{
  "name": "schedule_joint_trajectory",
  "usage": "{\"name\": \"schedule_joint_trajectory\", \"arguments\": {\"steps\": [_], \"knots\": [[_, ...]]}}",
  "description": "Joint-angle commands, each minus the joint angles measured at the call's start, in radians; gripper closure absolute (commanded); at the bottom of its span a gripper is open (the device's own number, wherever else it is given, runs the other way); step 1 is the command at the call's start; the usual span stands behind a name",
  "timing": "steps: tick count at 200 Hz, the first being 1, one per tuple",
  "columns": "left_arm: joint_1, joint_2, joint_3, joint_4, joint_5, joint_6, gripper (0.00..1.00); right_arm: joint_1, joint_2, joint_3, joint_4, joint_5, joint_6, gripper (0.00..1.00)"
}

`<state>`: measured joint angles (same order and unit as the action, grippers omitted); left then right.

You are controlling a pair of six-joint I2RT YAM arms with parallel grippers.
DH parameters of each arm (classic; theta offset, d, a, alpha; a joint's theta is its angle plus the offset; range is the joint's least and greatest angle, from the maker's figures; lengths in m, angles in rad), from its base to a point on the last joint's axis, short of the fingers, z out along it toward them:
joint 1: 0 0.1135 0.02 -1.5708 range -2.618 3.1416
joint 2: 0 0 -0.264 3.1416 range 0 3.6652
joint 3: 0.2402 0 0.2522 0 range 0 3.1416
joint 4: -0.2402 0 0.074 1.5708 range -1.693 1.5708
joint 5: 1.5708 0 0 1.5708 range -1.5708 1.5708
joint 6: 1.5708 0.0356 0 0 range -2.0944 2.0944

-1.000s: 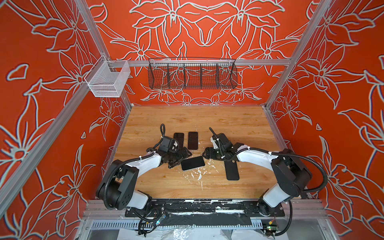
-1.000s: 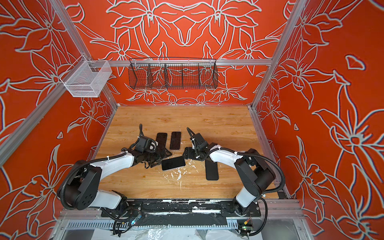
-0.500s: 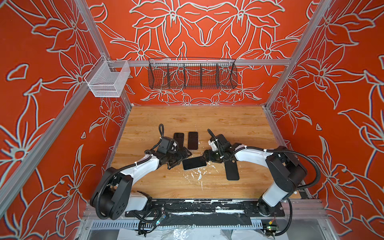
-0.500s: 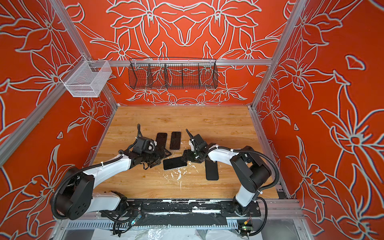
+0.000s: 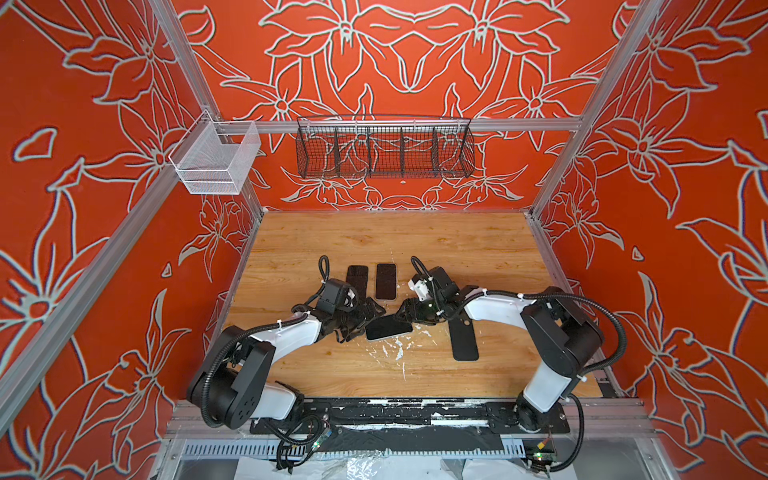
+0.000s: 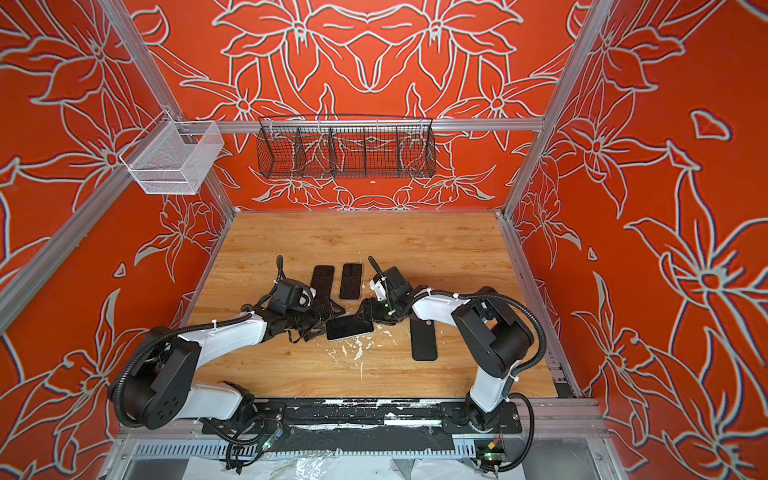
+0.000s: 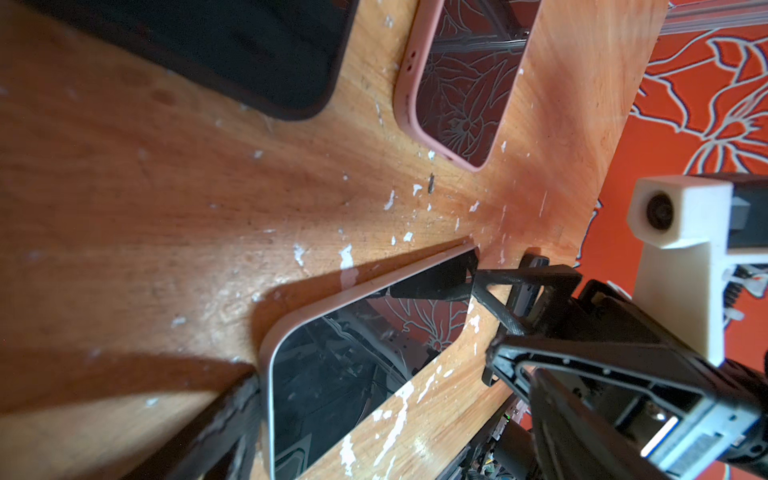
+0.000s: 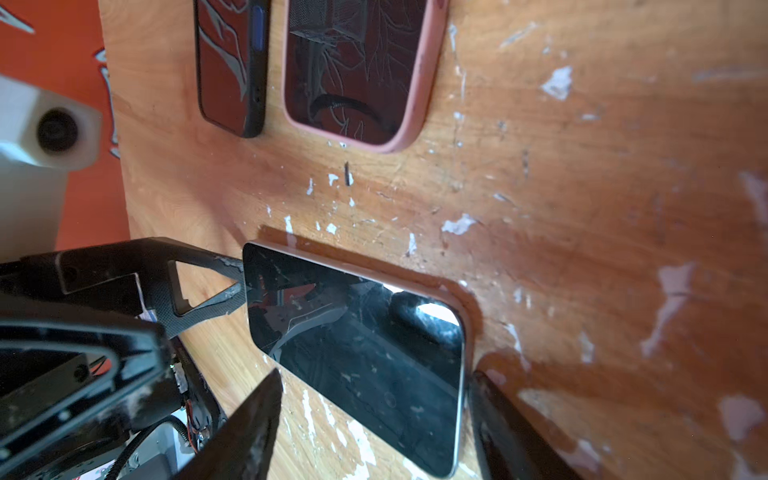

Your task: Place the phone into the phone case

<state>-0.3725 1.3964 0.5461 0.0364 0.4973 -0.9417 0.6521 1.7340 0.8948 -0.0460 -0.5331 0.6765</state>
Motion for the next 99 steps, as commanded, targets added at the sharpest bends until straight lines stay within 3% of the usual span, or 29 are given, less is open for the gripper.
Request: {"name": "schedule_joint_trajectory", "arguments": {"steps": [1,99], "knots": [[-0.012,0.018,-0.022,0.022,0.009,-0.023,0.02,0.001,0.029,-0.022,0.02,-0.058,0.021,0.29],[-0.02,0.032,-0.038,0.053,0.014,-0.04,0.02,0.001,-0.021,-0.083,0.236,-0.226,0.094,0.31]]}}
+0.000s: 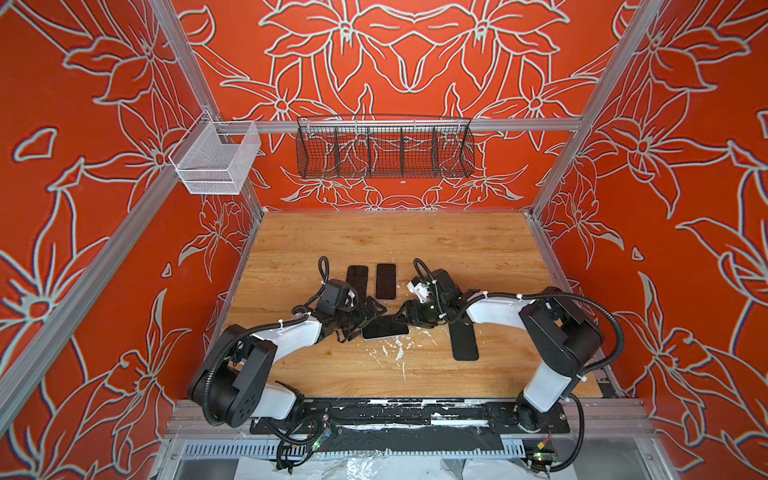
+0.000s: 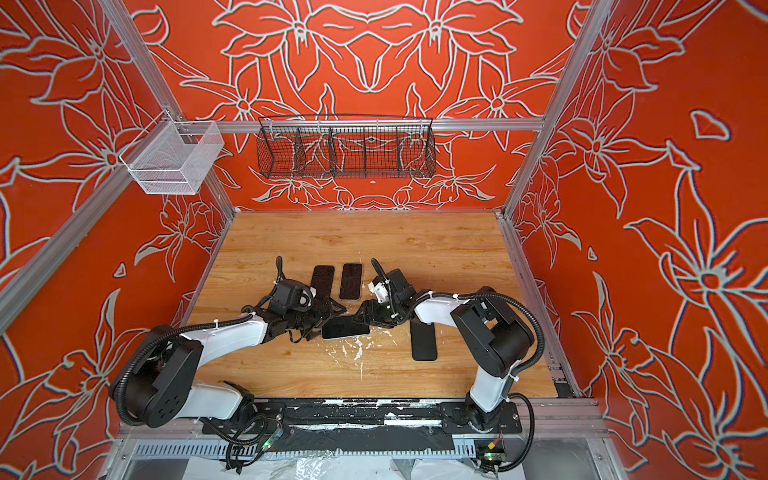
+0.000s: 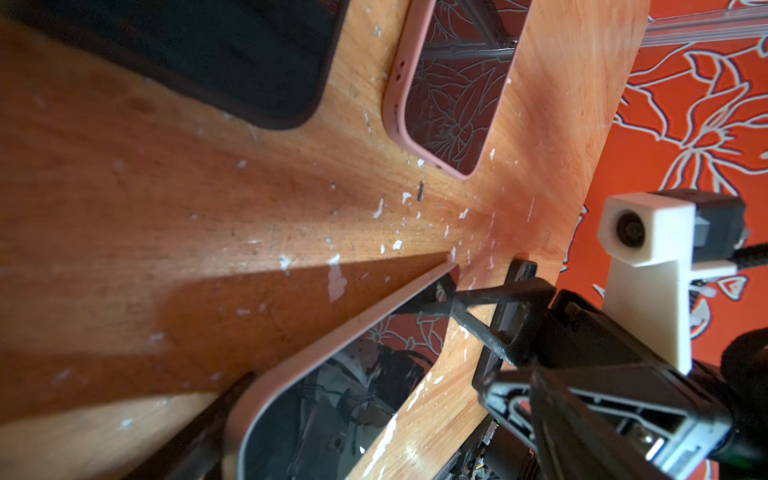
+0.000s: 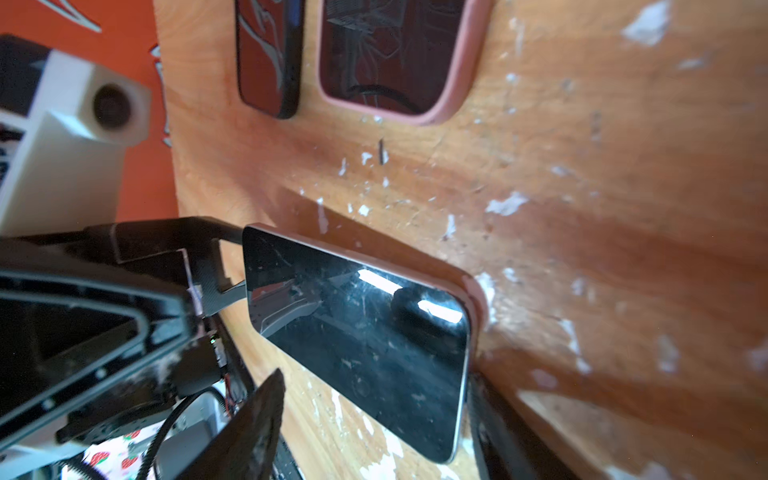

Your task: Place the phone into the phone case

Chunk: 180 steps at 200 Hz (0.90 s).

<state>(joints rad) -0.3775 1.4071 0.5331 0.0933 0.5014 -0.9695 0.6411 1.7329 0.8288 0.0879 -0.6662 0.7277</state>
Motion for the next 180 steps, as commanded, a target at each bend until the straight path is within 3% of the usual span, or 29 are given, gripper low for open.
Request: {"name": "schedule_joint_trajectory", "arguments": {"steps": [1,37,87,180], "knots": [[-0.015,0.021,-0.025,-0.005,0.009,-0.012,0.02,0.013,-0.019,-0.017,0.102,-0.093,0.042,0.31],[-0.015,-0.024,-0.03,-0.005,0.004,-0.02,0.0,0.013,0.014,-0.025,0.101,-0.078,0.048,0.32],[-0.021,-0.103,-0.027,-0.001,-0.003,-0.026,0.11,0.012,0.058,-0.033,0.12,-0.062,0.062,0.34],[-0.029,-0.115,-0.026,0.034,-0.003,-0.046,0.52,0.012,0.112,-0.031,0.14,-0.063,0.072,0.35]]}}
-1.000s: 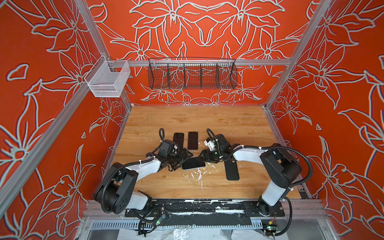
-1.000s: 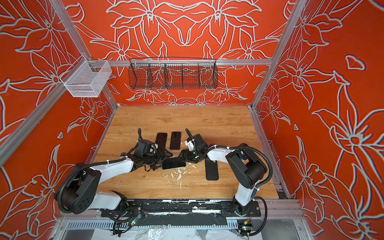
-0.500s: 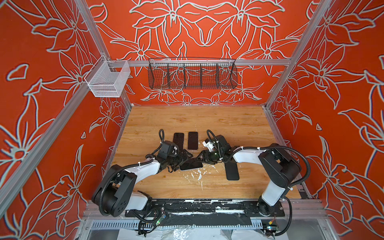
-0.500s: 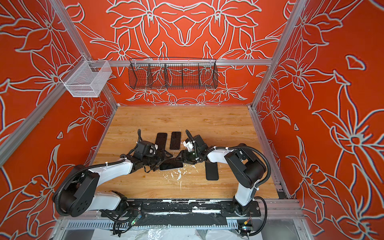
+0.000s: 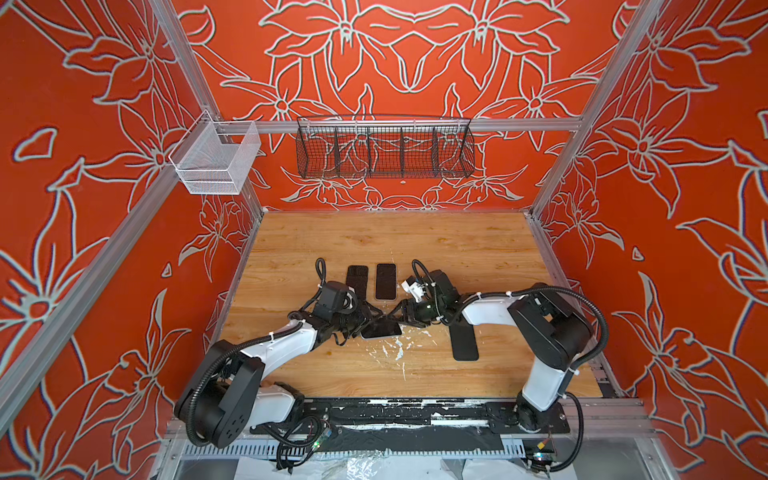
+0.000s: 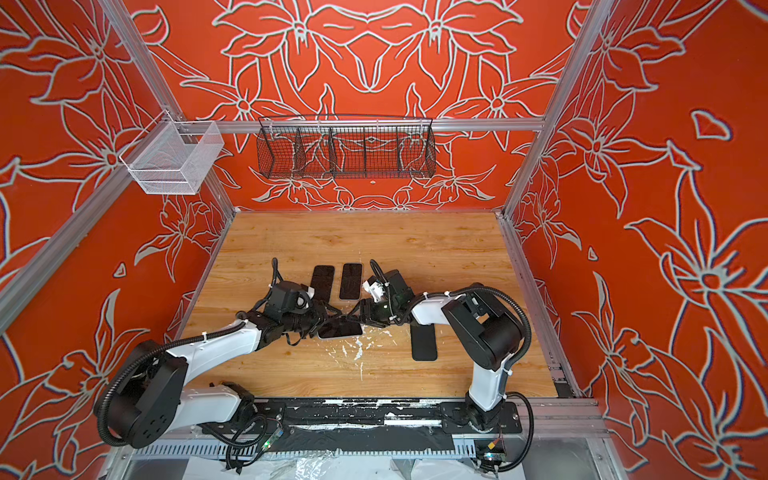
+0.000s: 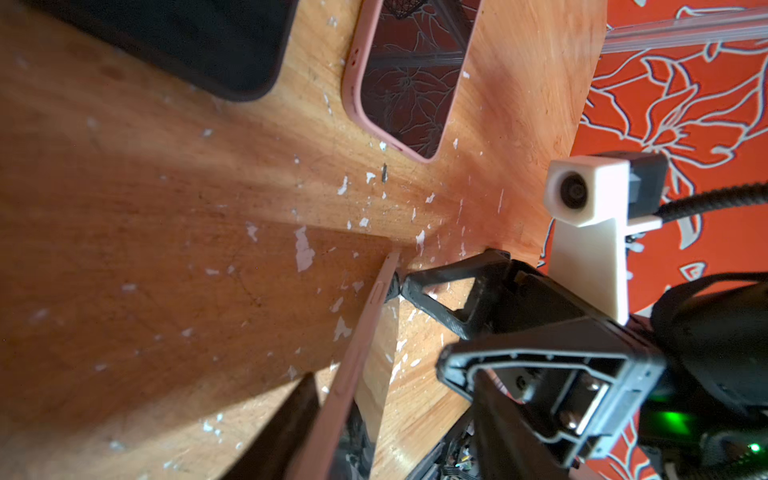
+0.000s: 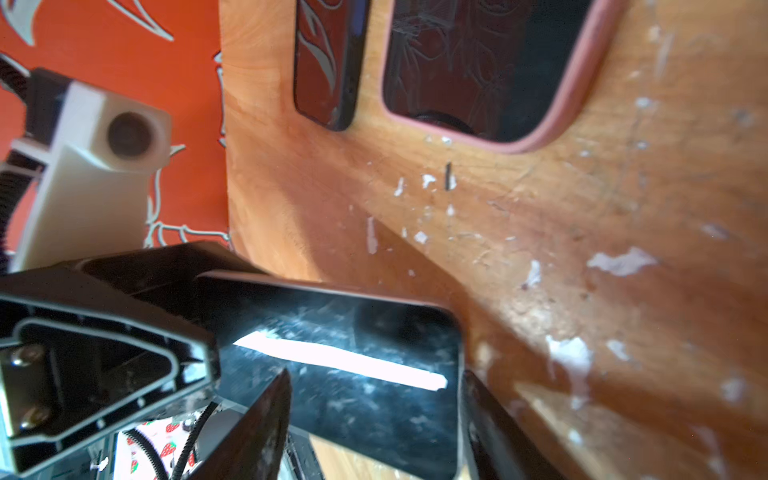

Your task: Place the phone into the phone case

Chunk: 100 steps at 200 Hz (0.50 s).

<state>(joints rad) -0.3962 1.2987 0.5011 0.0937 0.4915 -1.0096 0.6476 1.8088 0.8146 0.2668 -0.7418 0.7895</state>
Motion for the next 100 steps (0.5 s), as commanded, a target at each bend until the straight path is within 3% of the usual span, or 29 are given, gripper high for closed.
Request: {"name": "schedule_joint_trajectory", "arguments": {"steps": [1,100], "knots": [[-0.01,-0.006,0.006,0.034,0.007,-0.006,0.52,0.006,0.036,-0.017,-0.039,0.013,0.011,0.35],[-0.02,-0.01,0.005,0.026,-0.001,-0.009,0.77,0.006,0.049,-0.037,0.004,0.024,0.036,0.36]]}}
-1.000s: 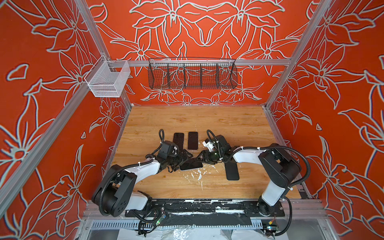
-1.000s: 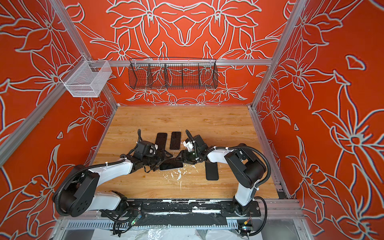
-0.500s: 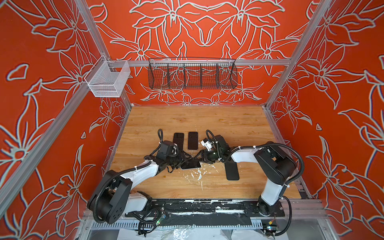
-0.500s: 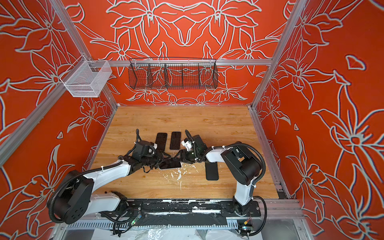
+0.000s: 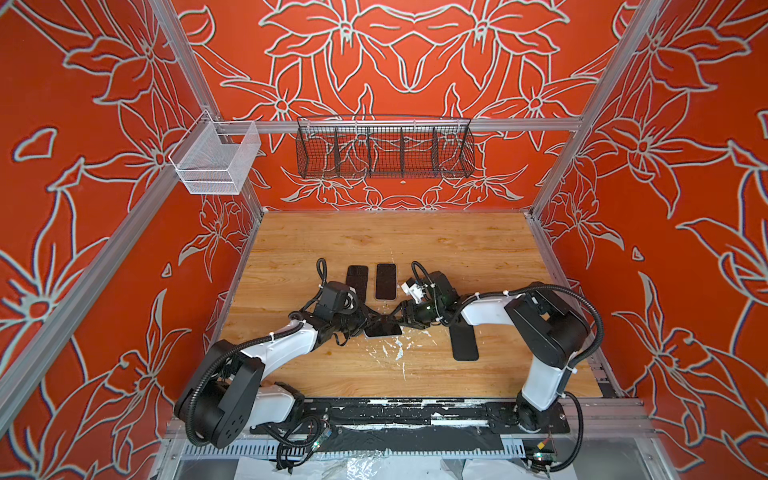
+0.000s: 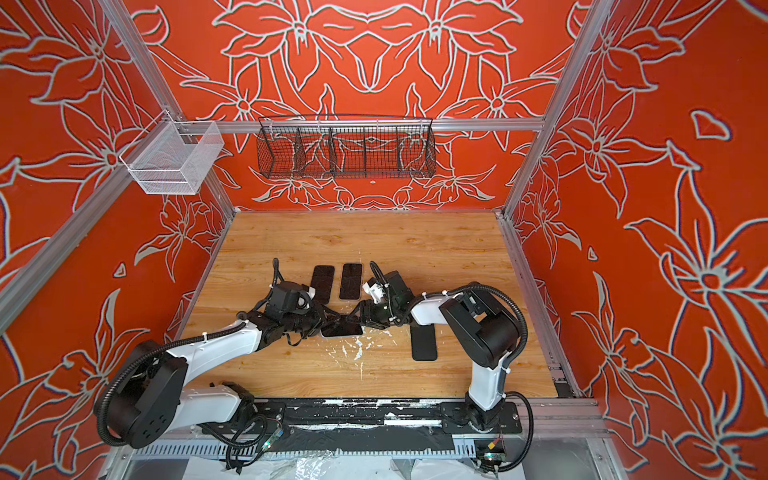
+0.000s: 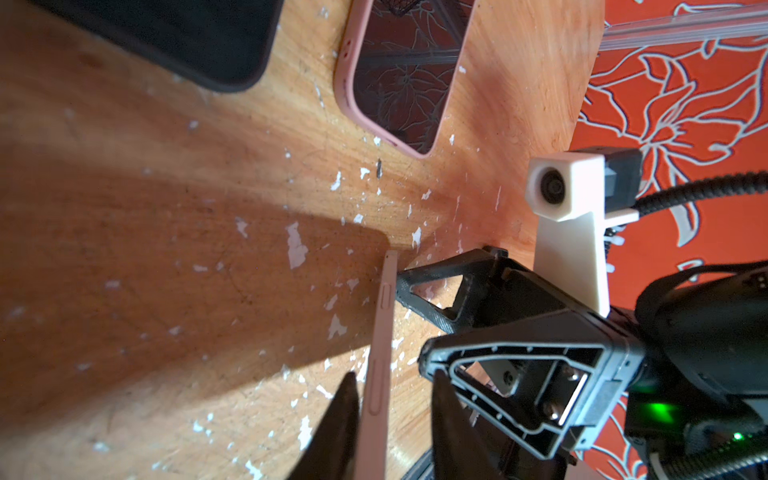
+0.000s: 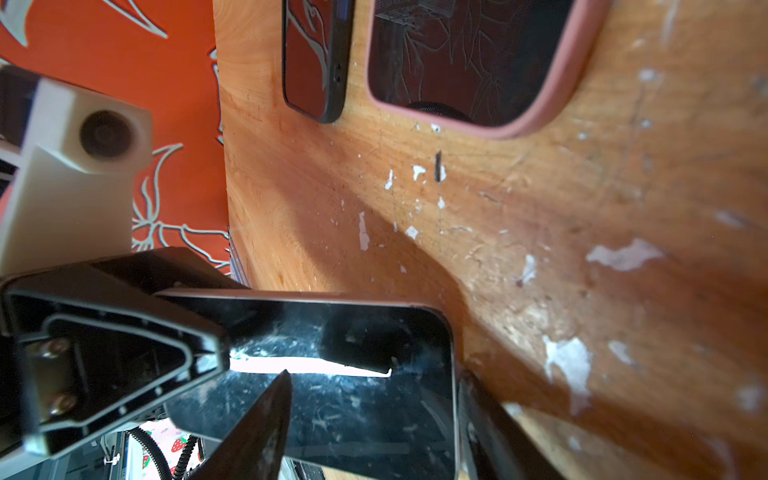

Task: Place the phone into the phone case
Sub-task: 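Hold the silver-framed phone upright with the left gripper while the right gripper withdraws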

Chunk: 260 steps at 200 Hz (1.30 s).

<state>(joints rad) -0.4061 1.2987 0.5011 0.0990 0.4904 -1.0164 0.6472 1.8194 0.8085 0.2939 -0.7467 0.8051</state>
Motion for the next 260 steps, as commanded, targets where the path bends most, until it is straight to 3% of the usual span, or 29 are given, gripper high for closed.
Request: {"name": "schedule_joint_trajectory", "arguments": {"steps": [1,64,102,126,144,171,209,260], "knots": [[-0.01,-0.011,0.006,0.021,-0.001,-0.003,0.78,0.006,0.038,-0.031,-0.024,0.029,0.02,0.36],[-0.01,-0.047,0.064,-0.096,-0.018,-0.022,0.92,-0.012,-0.03,0.0,-0.069,0.029,0.004,0.36],[-0.01,-0.097,0.256,-0.392,-0.113,-0.039,1.0,-0.063,-0.217,0.094,-0.318,0.1,-0.114,0.35],[0.003,-0.127,0.346,-0.556,-0.205,-0.145,1.0,-0.094,-0.347,0.151,-0.482,0.208,-0.187,0.34],[0.022,-0.149,0.327,-0.509,-0.169,-0.281,1.0,-0.112,-0.439,0.161,-0.538,0.276,-0.205,0.34],[0.063,-0.131,0.279,-0.378,-0.014,-0.471,1.0,-0.134,-0.551,0.143,-0.557,0.317,-0.206,0.33],[0.074,-0.096,0.299,-0.33,0.057,-0.51,1.0,-0.145,-0.601,0.129,-0.581,0.307,-0.193,0.32],[0.082,-0.025,0.25,-0.134,0.168,-0.574,1.0,-0.146,-0.617,0.09,-0.554,0.29,-0.147,0.32]]}}
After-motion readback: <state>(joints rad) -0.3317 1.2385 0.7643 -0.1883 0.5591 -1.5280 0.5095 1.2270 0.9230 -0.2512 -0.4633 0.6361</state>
